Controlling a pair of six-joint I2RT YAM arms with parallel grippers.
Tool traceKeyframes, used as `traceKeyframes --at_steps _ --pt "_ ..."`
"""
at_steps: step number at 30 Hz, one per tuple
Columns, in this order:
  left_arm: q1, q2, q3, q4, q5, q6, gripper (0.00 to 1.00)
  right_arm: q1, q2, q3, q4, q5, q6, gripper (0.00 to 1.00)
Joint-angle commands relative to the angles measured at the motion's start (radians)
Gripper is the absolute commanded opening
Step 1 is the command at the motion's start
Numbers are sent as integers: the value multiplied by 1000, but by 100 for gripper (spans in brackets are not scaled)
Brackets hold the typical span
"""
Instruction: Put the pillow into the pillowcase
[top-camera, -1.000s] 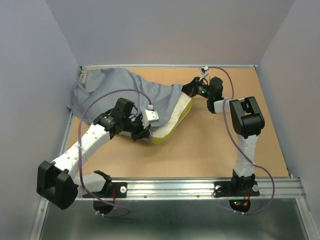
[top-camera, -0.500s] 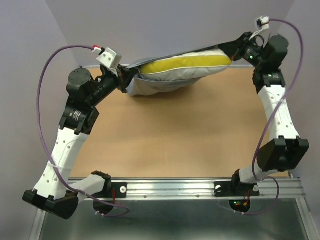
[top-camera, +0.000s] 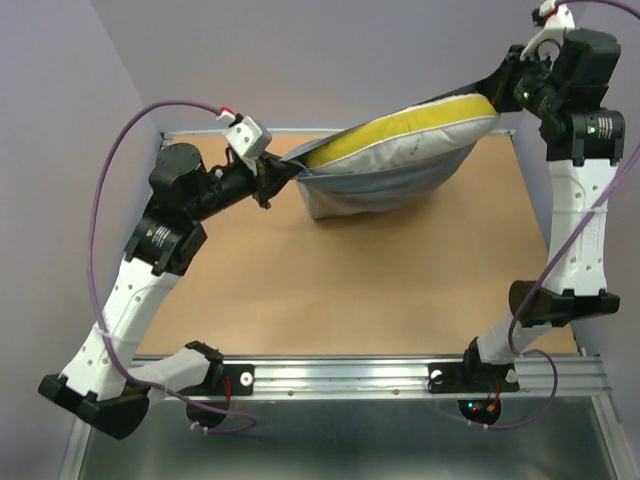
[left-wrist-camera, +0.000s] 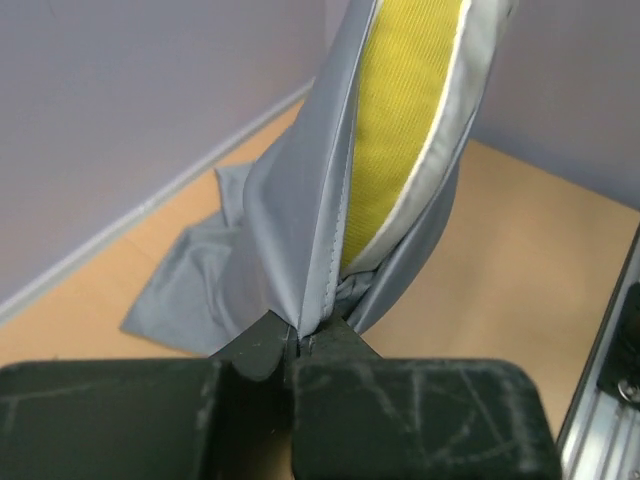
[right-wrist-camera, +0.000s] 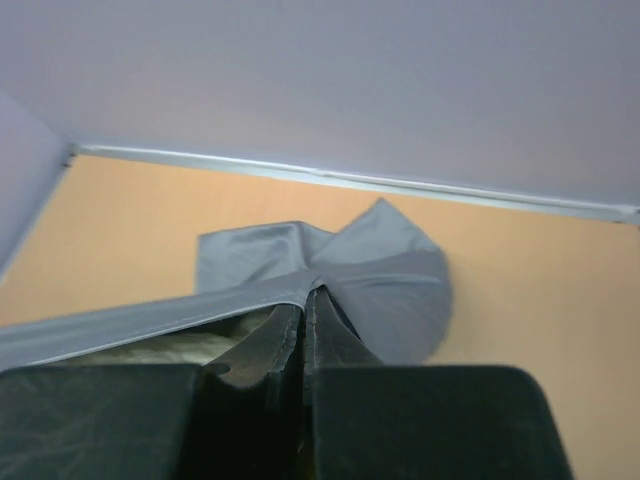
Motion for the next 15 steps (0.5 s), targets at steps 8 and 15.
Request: traceKeyframes --at_steps 8,15 --pt "-12 -127 -217 -51 274 -220 0 -5 -218 -131 -370 598 -433 1" --pt "-12 -101 -170 92 294 -640 0 -5 -239 -163 -504 856 -566 1"
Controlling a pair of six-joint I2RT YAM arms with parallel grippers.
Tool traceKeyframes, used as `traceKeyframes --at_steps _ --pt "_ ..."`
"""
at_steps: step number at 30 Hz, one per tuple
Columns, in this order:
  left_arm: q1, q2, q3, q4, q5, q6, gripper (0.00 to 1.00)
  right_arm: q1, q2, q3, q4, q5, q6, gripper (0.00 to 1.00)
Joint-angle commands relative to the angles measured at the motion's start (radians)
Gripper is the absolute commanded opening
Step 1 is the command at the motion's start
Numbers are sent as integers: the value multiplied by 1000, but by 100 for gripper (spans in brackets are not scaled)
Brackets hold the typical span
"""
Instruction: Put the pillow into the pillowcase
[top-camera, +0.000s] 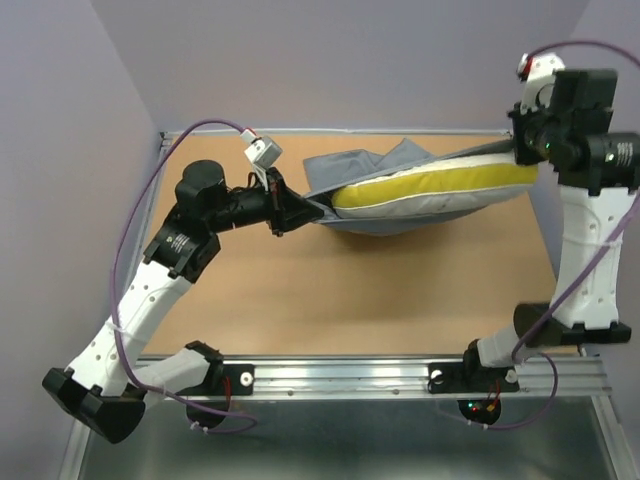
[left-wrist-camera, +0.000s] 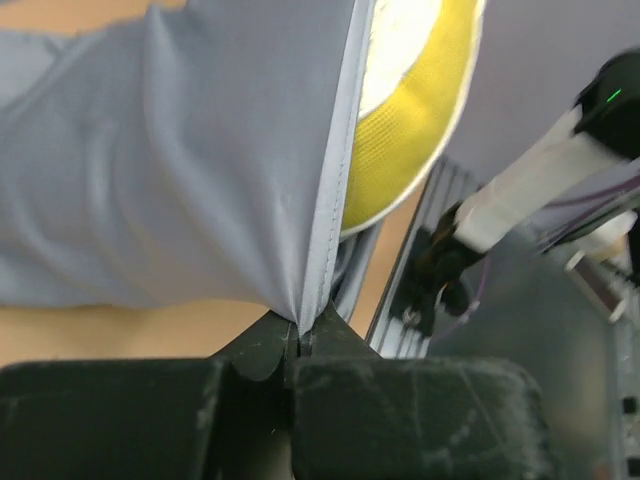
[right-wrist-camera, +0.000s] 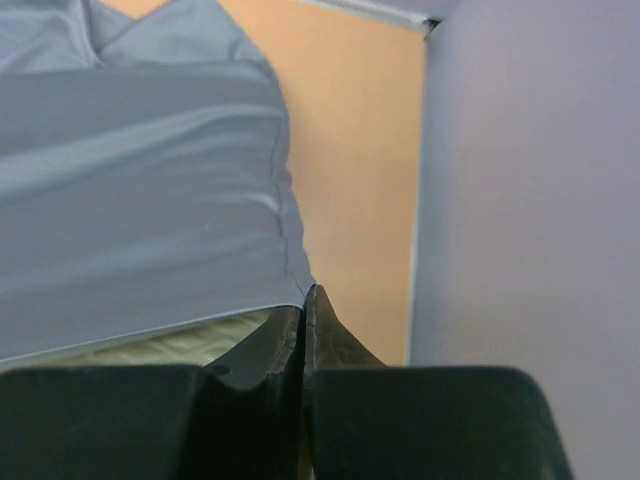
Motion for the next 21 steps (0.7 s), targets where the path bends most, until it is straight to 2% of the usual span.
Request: traceKeyframes --at_steps 1,3,5,8,10,11,12,13,14,15,16,17,18,19,21 --pt "19 -82 -78 151 78 -350 0 -53 -241 -450 152 432 -182 1" --pt "24 -83 -207 155 58 -426 0 -53 -322 -641 190 396 -204 1" --pt "54 -64 -263 129 19 -531 0 -53 -288 -628 74 365 -133 1" --pt "125 -41 -297 227 78 -659 0 -53 -211 -487 76 372 -135 0" --pt "156 14 -243 317 104 -700 0 -53 -109 -325 75 379 -110 1" --pt "201 41 -160 358 139 -723 0 -53 21 -52 67 350 -87 0" --pt "232 84 -104 416 157 -728 0 -53 103 92 64 318 -63 1" --pt "269 103 -34 546 167 -713 0 -51 166 253 75 290 -29 0" --pt "376 114 48 559 136 -679 0 -39 205 376 170 325 -21 1" --pt "427 123 199 554 92 -615 0 28 185 347 252 361 -35 0" --pt "490 118 240 591 54 -613 0 58 138 275 345 385 -88 1" --pt "595 109 261 634 64 -618 0 79 68 94 545 395 -116 0" --pt "643 102 287 647 75 -606 0 81 9 28 628 391 -145 1" --pt "666 79 288 612 88 -543 0 81 -72 -11 682 394 -167 1" --pt "681 30 222 485 159 -437 0 81 -158 -121 663 370 -115 0"
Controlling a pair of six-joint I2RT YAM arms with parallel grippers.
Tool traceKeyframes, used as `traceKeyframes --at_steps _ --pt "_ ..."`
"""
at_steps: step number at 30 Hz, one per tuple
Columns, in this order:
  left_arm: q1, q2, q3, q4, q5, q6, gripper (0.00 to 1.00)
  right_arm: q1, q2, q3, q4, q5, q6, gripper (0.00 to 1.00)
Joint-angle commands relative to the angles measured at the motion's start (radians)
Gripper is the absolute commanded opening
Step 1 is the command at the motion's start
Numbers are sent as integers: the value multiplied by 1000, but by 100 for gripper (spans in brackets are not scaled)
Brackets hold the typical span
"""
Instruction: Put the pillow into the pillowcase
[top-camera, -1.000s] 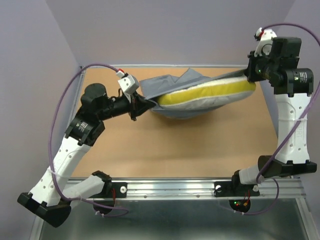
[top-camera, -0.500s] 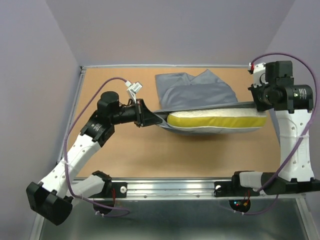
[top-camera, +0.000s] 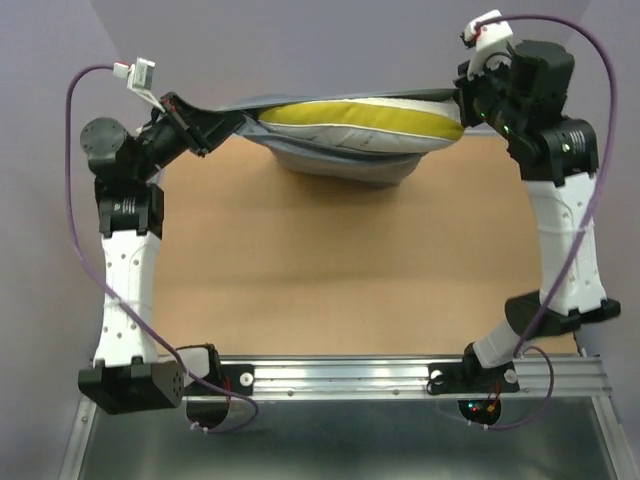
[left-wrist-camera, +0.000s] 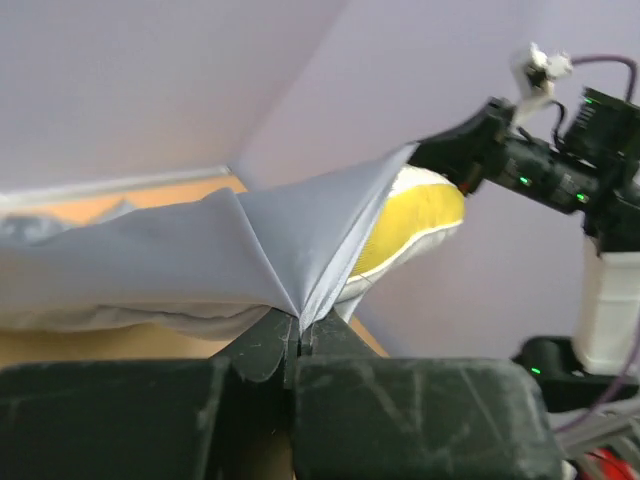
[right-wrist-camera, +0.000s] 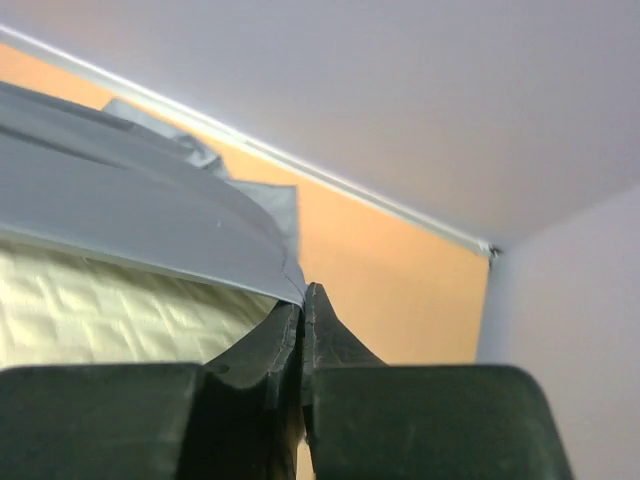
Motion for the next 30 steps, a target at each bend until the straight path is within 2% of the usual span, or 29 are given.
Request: traceKeyframes --at_steps 1,2,3,4,5,6,7,8,10,12,14,16,17,19,20,22,23,24,26,27,28,29,30 --pt "146 -192 -60 1 44 270 0 -142 -276 -200 232 351 -58 1" --pt "142 -218 -194 -39 54 326 0 -140 -307 -277 187 251 -37 1" --pt "140 -240 -195 -108 45 421 0 -140 -336 -351 144 200 0 1" --pt "138 -251 -300 -294 -28 580 0 -140 -380 -549 105 139 46 0" --pt "134 -235 -384 -371 -70 656 0 -140 -396 -637 32 -16 55 0" --pt "131 -209 -417 -424 -96 716 0 -140 -413 -750 28 -57 78 1" --pt "120 -127 -436 -511 -201 760 0 -140 -428 -853 44 -90 93 0" --pt "120 -73 -462 -541 -241 811 0 -142 -442 -1011 76 -142 92 1" --pt "120 92 -465 -587 -257 877 0 -140 -441 -1122 126 -135 89 1" --pt "125 185 -464 -570 -245 945 0 -142 -375 -1127 145 -148 113 1" --pt "137 181 -464 -544 -213 991 2 -142 -337 -1112 151 -170 130 0" --pt "143 106 -453 -541 -173 1106 14 -143 -301 -1088 156 -202 153 0" --pt "148 67 -442 -547 -168 1152 31 -142 -295 -1082 151 -219 161 1" --pt "146 -45 -386 -607 -127 1317 51 -142 -290 -1066 140 -285 189 1" --pt "148 -88 -372 -625 -100 1377 72 -142 -290 -1066 137 -308 199 1" --pt "140 -216 -365 -666 -34 1509 99 -142 -289 -1074 127 -374 219 0" --pt "123 -259 -373 -676 6 1625 99 -142 -287 -1075 120 -406 229 1" --pt "93 -299 -388 -683 -1 1687 99 -142 -287 -1080 117 -415 232 1" --pt "-70 -391 -443 -702 -57 1767 99 -140 -289 -1091 114 -423 233 1" --pt "-216 -434 -482 -688 -71 1764 98 -142 -290 -1094 113 -434 235 1" --pt "-296 -450 -506 -647 -105 1737 97 -142 -293 -1097 113 -441 239 0" --pt "-379 -464 -537 -572 -148 1556 93 -140 -298 -1107 113 -467 245 1" --pt "-480 -470 -599 -482 -208 1481 91 -142 -298 -1111 113 -480 253 1"
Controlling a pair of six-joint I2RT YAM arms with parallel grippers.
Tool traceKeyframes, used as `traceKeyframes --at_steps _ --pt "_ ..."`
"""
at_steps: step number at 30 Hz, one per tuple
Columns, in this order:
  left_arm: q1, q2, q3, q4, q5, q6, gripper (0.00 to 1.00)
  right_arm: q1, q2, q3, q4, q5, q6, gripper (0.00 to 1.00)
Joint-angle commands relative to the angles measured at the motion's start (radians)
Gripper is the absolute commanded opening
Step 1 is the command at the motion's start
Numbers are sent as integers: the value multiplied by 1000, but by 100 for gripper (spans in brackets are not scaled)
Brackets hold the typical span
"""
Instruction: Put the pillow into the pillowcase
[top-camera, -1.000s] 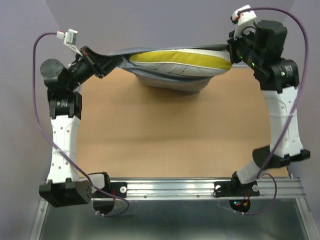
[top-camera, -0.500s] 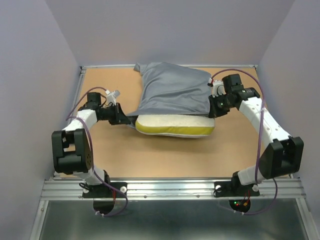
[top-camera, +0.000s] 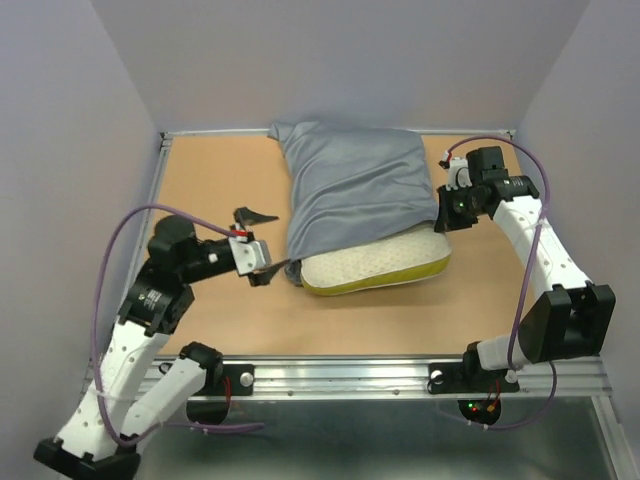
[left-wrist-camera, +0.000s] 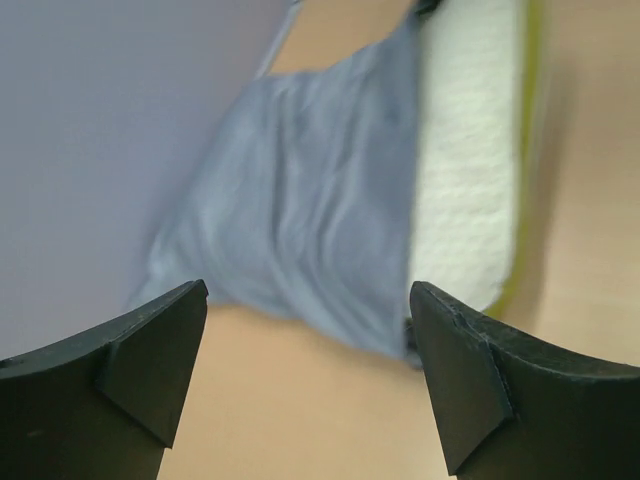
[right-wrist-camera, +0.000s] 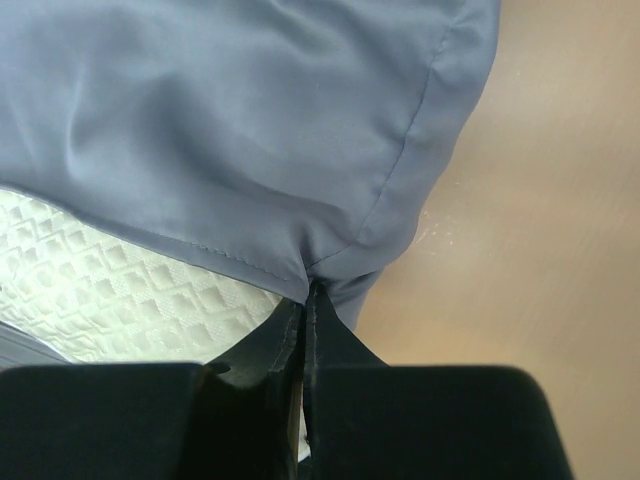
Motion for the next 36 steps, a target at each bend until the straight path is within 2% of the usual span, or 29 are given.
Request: traceKeyframes --at_steps 1,2,3,4,5,9,13,20,22,23,25,26,28,29,30,31,34,35,36 --pt "-313 37 -177 244 -251 -136 89 6 -43 12 -4 -99 40 1" --pt "-506 56 -199 300 -315 -144 88 8 -46 8 -2 -109 42 1" --pt "-594 81 -216 352 -390 -141 89 6 -49 3 -2 -118 40 0" --pt "-668 143 -240 466 -524 -137 92 6 -51 0 -4 -122 37 0" --pt "-775 185 -236 507 -563 -137 93 6 -52 0 -7 -119 33 0" --pt "-871 435 -123 610 -574 -144 99 6 -74 0 -19 -136 19 1" --pt "-909 575 -93 743 -637 -123 99 6 -90 -26 -19 -147 17 0" --pt "-934 739 -63 862 -821 -100 98 6 -126 -95 -19 -182 13 0" --pt "-934 790 -52 860 -829 -88 91 8 -129 -106 -17 -193 14 1" --pt "-934 805 -50 854 -828 -75 78 8 -130 -110 -17 -193 11 1" --pt "-936 828 -59 842 -806 -49 66 8 -132 -116 -16 -190 4 1" --pt "-934 833 -64 831 -792 -42 47 8 -133 -121 -10 -188 -1 1" --pt "-934 834 -67 770 -742 -38 21 6 -136 -145 -2 -179 -10 0" --pt "-934 830 -69 752 -725 -46 0 8 -138 -153 10 -170 -18 1" --pt "-934 822 -75 739 -711 -54 0 6 -136 -161 16 -161 -27 1" --pt "-933 801 -99 738 -679 -58 0 8 -127 -173 22 -138 -38 7" --pt "-933 768 -127 733 -645 -75 0 8 -120 -198 65 -80 -55 33" --pt "-934 762 -124 731 -642 -93 0 6 -121 -217 103 -66 -49 46" --pt "-934 764 -118 724 -642 -101 0 8 -123 -225 122 -50 -49 51"
